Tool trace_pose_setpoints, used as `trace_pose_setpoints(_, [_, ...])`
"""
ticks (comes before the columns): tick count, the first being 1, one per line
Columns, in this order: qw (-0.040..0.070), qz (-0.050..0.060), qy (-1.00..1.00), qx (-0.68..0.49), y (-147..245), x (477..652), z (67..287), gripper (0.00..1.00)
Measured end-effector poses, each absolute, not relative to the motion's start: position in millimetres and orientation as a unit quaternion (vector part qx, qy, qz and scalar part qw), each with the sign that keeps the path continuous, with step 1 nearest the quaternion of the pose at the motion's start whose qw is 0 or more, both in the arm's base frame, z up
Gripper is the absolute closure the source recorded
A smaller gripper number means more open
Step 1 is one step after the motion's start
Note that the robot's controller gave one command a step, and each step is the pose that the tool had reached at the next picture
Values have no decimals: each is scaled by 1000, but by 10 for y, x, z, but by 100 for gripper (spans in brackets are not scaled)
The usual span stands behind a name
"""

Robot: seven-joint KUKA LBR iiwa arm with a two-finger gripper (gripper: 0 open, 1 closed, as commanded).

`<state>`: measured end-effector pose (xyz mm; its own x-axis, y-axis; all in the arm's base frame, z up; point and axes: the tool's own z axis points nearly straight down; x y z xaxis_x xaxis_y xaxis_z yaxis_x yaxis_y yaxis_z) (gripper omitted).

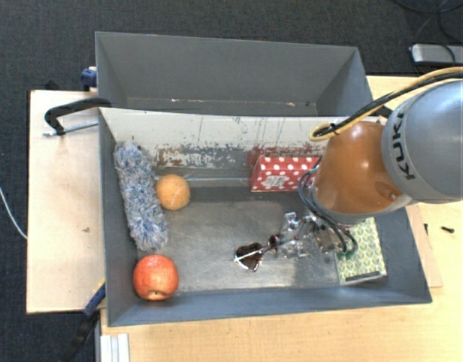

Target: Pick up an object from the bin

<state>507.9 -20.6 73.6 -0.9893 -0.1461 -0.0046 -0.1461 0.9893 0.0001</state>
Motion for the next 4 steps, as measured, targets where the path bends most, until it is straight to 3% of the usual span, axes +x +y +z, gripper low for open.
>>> trace_pose_setpoints(2, [-1,1,997,-83,-213,5113,732,100])
trace_pose_setpoints(3, [-2,1,996,-87,-190,5063,1118,100])
trace_pose_setpoints(4, [5,0,996,-90,-229,5110,1494,100])
